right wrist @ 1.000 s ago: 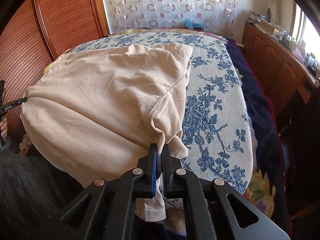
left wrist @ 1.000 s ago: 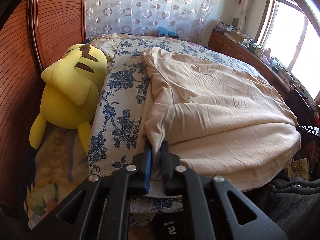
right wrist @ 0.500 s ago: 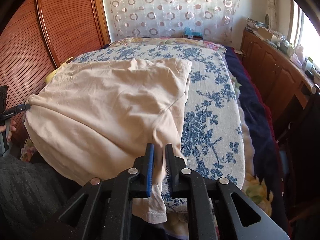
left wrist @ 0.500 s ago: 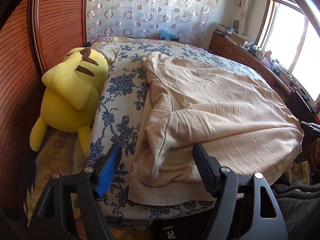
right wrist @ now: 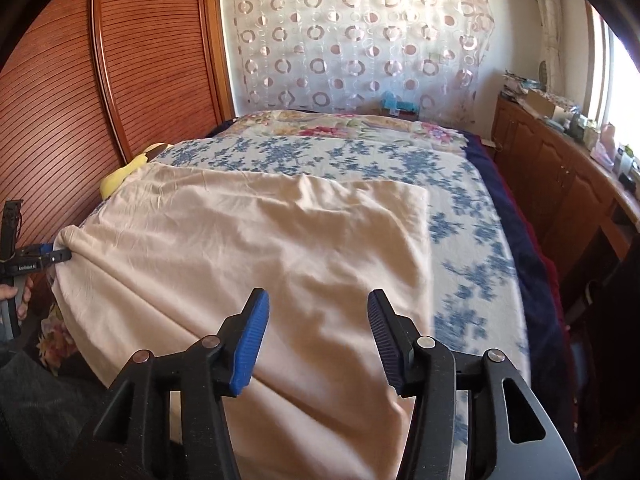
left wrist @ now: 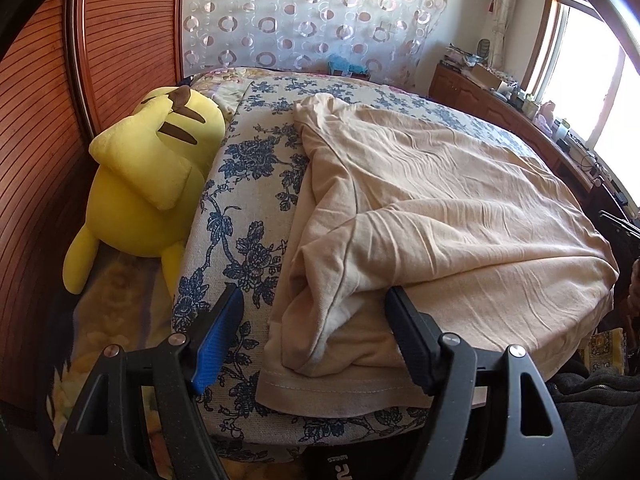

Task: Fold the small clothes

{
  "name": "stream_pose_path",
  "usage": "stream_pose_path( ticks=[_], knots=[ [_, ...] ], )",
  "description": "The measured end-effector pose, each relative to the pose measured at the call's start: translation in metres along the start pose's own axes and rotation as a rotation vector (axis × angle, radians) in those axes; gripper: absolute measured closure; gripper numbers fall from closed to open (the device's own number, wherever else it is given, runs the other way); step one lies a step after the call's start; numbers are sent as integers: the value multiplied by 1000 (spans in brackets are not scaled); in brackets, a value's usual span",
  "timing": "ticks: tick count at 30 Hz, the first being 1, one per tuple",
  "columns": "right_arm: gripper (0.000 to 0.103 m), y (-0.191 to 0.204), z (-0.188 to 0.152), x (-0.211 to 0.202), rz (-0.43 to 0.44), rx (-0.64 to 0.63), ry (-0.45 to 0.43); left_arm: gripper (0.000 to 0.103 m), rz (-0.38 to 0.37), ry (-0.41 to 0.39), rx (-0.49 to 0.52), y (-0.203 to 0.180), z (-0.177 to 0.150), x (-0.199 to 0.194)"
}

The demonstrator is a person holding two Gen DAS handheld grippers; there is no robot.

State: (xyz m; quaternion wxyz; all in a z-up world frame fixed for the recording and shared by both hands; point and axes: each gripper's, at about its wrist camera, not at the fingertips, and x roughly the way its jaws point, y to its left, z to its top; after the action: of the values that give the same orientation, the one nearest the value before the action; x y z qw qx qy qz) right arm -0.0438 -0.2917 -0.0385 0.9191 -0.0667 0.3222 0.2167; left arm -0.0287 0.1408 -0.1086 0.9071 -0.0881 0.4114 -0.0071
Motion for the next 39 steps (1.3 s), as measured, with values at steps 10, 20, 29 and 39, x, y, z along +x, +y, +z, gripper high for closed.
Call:
stream_pose_path(
  ticks=[10, 20, 29, 39],
  knots=[
    [49, 15, -1, 66, -7, 7, 118, 29, 3, -7, 2, -1, 0, 0],
    [21, 44, -7, 69, -81, -83, 132, 29, -4, -19, -6, 2, -3, -2],
    [18, 44, -8, 67, -87, -66, 140, 53, -77, -22, -24, 1, -10, -9],
    [17, 42, -17, 63, -80, -69, 92, 96, -181, -73, -17, -16, -1, -23]
  ],
)
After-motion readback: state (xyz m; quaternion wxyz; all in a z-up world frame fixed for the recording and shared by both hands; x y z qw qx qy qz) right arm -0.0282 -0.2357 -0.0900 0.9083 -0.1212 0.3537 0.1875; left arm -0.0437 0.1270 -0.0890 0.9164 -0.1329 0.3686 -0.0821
